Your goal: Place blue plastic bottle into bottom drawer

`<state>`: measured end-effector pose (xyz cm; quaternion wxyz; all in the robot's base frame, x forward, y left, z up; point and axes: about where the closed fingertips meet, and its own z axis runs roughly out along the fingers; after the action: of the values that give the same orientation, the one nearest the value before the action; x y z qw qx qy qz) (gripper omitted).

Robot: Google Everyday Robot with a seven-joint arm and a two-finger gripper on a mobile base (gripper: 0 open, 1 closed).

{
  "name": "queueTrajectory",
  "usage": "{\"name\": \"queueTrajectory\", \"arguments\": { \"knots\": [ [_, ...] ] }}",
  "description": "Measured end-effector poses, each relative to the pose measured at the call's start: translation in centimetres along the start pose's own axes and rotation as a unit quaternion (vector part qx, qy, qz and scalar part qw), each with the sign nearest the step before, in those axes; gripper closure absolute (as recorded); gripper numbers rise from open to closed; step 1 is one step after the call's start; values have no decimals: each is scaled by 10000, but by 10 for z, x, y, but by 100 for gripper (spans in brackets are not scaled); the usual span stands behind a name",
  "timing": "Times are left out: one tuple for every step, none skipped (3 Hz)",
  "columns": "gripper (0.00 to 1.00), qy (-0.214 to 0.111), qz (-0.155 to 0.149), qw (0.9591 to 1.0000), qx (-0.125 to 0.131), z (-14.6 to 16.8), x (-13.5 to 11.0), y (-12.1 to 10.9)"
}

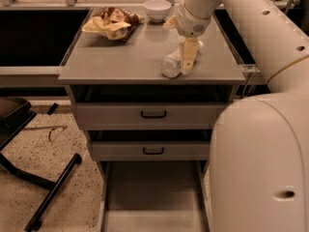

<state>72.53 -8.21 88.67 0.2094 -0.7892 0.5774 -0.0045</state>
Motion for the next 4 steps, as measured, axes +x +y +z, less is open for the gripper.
{"name": "queueTrajectory", "arguments": {
  "knots": [
    [0, 133, -86, 9997, -178, 20, -2, -13],
    [0, 234, -36, 9993, -305, 34, 4, -17],
    [19, 223, -39, 9995, -236, 38, 3, -21],
    [42, 222, -39, 9995, -236, 38, 3, -21]
  ]
}}
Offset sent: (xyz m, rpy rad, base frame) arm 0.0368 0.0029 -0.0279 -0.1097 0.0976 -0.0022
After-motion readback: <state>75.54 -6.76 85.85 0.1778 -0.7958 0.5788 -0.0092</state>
